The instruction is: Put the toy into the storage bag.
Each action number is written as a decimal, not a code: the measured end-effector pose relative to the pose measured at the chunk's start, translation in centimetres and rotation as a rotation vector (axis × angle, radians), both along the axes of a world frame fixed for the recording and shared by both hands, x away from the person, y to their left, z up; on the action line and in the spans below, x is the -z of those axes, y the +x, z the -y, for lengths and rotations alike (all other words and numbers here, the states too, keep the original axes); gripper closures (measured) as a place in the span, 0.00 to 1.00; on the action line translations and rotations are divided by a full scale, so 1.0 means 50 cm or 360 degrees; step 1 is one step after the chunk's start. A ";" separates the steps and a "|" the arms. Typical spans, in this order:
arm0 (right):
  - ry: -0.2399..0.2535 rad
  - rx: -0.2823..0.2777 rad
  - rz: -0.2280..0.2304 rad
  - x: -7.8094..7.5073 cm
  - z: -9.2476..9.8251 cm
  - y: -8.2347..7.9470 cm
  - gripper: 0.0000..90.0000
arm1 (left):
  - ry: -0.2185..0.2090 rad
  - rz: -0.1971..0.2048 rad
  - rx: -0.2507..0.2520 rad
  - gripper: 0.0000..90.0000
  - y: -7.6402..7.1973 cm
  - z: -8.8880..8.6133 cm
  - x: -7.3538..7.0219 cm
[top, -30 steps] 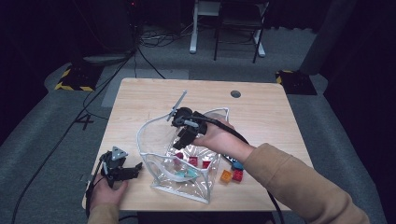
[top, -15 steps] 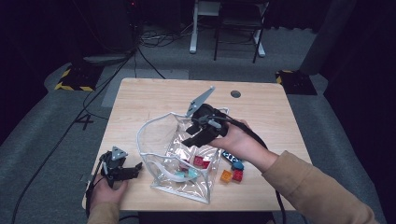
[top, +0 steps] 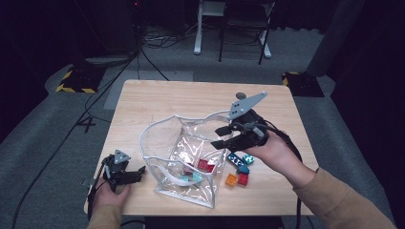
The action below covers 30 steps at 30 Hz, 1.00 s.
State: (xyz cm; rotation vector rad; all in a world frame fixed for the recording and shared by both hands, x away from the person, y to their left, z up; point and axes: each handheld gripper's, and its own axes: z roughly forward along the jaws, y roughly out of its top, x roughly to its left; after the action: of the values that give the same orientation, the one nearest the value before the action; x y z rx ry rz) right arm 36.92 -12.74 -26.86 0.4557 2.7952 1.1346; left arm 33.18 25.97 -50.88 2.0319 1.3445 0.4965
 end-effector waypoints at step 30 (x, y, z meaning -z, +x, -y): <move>0.0186 0.0322 0.0107 0.073 0.226 -0.082 0.58 | 0.0003 -0.0008 -0.0019 0.13 0.009 0.003 0.001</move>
State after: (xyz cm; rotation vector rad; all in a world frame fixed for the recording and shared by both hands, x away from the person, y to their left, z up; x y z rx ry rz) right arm 32.84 -24.03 -30.51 0.6802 2.5657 1.2460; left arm 33.64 25.80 -50.91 2.0289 1.3605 0.4989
